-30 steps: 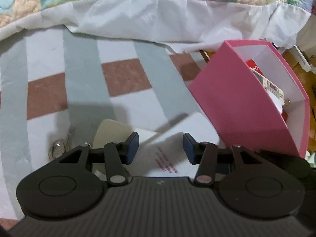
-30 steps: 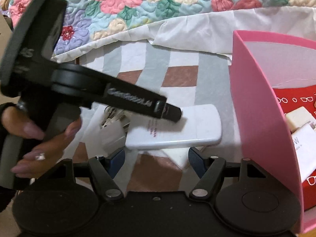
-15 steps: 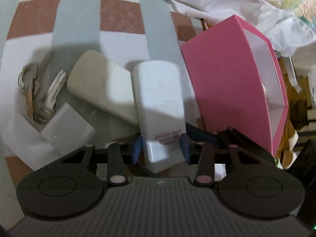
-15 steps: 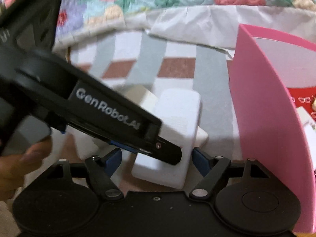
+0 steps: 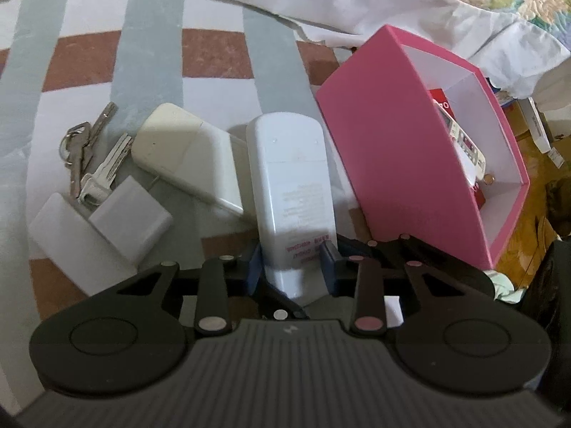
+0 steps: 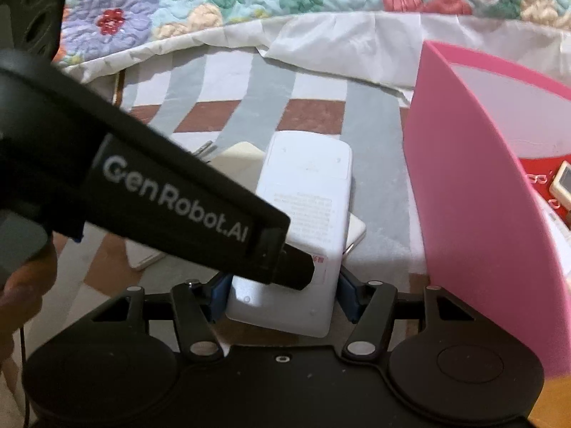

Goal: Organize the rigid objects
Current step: 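Close the left gripper on the white power bank and lift it, then carry the power bank into the pink box and open the left gripper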

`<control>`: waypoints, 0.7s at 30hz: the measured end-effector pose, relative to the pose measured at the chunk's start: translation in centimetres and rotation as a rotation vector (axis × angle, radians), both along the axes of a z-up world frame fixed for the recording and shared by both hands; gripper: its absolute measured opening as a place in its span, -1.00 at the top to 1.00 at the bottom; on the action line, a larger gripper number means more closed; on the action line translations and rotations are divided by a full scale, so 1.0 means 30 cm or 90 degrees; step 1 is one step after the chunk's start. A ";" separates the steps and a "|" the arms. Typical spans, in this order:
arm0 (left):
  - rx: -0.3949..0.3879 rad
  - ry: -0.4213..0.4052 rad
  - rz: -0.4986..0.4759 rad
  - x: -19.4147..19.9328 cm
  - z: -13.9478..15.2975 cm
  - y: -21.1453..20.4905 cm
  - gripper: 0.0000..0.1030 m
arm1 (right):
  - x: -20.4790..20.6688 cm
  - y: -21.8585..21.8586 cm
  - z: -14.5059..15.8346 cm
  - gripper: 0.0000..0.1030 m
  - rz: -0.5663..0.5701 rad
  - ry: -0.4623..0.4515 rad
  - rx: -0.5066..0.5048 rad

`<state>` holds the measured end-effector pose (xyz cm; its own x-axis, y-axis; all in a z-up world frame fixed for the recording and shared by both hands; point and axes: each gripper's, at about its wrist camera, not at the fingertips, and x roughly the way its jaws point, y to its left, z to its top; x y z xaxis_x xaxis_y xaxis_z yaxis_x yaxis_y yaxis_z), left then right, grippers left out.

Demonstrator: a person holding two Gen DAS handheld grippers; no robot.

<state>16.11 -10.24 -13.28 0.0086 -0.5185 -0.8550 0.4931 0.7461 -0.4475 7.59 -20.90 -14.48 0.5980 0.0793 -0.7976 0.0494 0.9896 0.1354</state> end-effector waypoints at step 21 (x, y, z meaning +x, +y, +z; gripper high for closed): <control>-0.017 -0.119 0.002 -0.233 0.297 0.097 0.35 | -0.179 0.070 0.239 -0.26 0.109 -0.089 -0.100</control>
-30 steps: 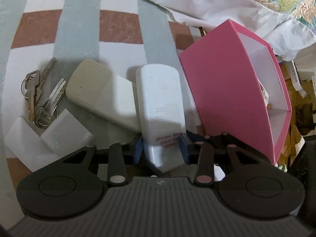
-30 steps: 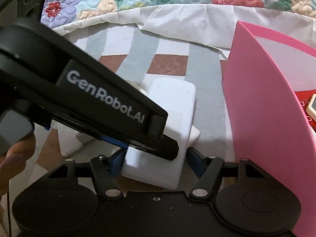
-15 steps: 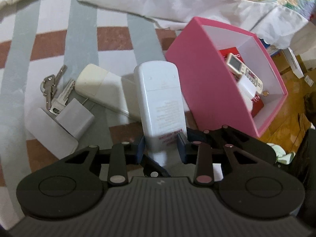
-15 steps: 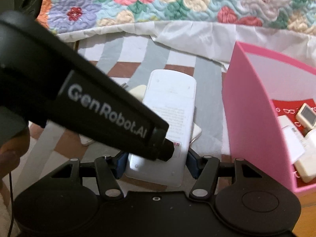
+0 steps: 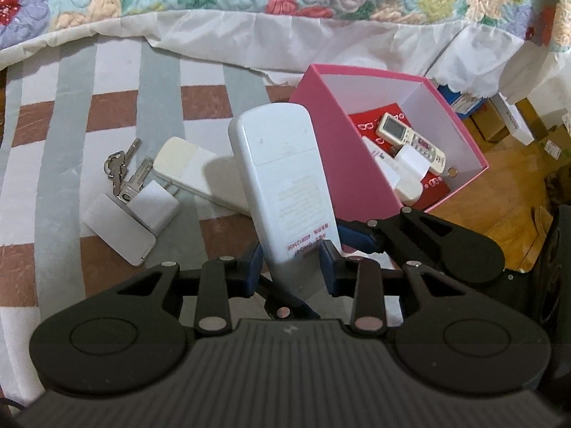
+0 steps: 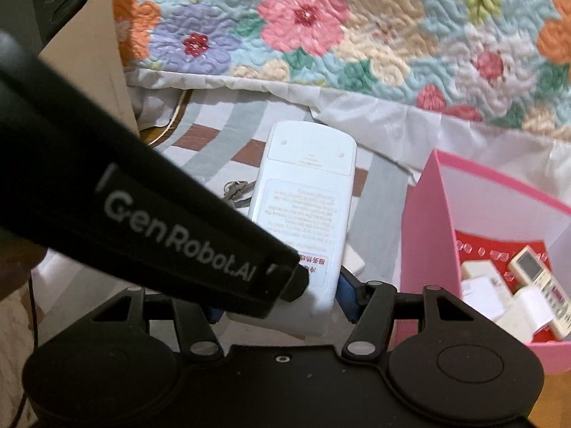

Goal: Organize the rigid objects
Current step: 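Carry the power bank into the pink box and open the left gripper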

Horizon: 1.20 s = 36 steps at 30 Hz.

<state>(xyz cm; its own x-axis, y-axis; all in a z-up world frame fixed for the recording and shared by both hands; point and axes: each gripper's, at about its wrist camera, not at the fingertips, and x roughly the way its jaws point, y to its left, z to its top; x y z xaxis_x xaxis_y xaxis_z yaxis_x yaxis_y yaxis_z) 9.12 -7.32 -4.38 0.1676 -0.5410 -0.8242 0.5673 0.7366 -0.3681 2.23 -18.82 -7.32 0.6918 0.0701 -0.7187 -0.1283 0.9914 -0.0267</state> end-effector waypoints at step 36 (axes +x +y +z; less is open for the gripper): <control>-0.003 0.082 -0.144 0.211 0.023 -0.732 0.37 | 0.108 -0.631 0.037 -0.25 -0.337 0.106 0.235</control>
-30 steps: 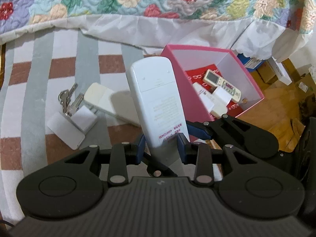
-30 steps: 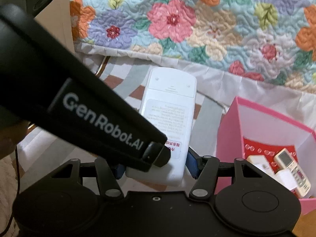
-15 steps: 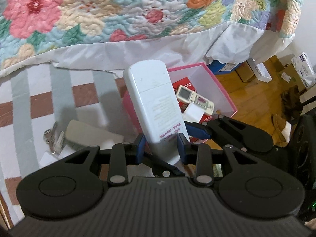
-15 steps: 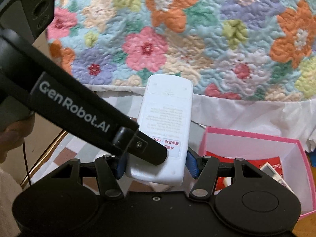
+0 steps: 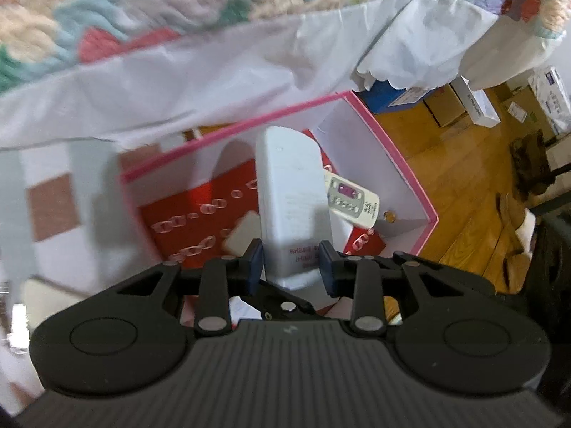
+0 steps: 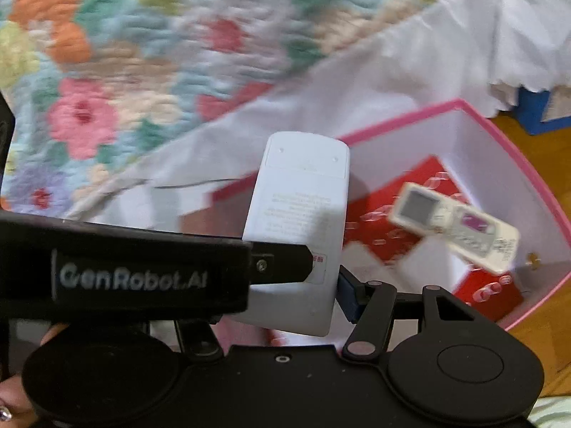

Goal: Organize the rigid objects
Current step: 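Carry the power bank into the pink box and open the left gripper, then move the left tool down to the flat white square item by the keys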

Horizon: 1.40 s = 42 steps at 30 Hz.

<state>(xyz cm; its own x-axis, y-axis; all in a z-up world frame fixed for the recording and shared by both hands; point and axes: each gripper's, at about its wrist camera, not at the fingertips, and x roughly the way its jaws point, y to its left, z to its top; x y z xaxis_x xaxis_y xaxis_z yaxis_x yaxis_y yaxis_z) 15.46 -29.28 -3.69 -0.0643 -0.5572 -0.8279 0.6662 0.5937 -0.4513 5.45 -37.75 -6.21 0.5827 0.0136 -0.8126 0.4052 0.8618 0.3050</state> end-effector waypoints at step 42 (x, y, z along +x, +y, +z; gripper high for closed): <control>0.110 -0.079 0.135 0.113 0.017 0.879 0.15 | -0.053 0.516 0.098 -0.49 0.418 -0.071 0.135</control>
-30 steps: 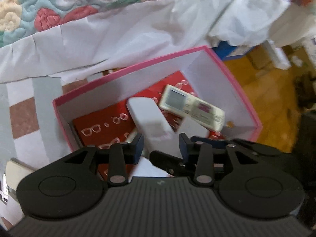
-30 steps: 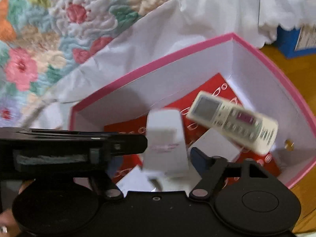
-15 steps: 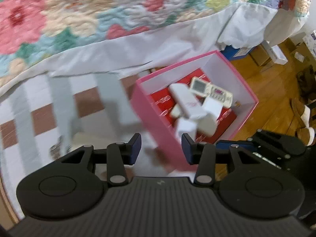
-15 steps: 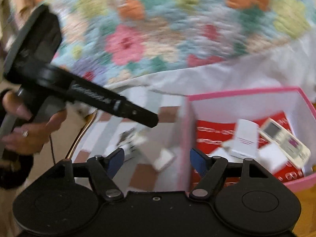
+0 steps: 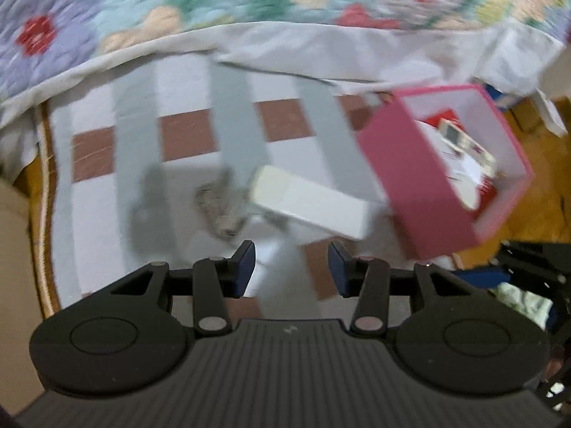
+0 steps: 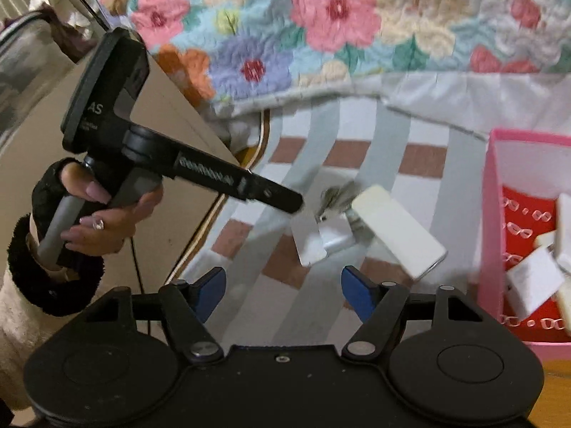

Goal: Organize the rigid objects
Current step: 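Move the left tool down to the flat white square item by the keys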

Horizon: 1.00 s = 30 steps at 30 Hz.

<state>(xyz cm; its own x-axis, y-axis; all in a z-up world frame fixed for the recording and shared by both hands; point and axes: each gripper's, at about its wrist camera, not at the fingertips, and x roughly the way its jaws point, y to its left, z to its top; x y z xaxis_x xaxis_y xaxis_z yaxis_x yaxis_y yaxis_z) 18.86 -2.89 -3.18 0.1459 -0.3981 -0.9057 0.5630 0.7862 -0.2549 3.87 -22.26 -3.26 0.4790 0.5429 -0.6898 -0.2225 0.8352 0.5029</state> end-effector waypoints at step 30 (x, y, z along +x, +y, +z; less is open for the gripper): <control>0.085 0.031 0.055 0.068 -0.392 0.030 0.25 | 0.170 0.346 -0.373 0.20 -0.004 -0.010 -0.237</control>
<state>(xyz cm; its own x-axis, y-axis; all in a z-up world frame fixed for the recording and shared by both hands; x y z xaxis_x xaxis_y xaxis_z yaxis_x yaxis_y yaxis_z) 20.90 -1.99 -14.95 0.1285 -0.2611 -0.9567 0.4812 0.8600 -0.1701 8.97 -11.88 -14.46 0.4931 0.2536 -0.8322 -0.2217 0.9616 0.1617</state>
